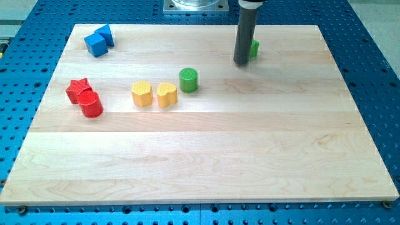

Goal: Move the green blocks towards the top right of the board

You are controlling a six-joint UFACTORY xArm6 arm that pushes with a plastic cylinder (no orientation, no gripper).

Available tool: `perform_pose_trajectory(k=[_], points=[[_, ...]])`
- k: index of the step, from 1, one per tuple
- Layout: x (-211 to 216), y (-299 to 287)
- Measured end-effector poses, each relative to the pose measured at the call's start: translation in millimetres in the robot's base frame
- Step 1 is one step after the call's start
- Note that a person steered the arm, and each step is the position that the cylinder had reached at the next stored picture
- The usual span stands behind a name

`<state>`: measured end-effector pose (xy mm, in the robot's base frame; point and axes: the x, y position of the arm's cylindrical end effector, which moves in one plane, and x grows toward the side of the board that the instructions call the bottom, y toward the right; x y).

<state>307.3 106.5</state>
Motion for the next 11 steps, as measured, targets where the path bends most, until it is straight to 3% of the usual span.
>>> perform_pose_trajectory(k=[1, 2, 3, 4, 5, 7, 8, 9, 10, 11], points=[[-31, 87], [63, 24], [132, -112], [109, -147], [60, -132], [15, -75], [-1, 20], [-2, 17], [18, -10], [148, -93]])
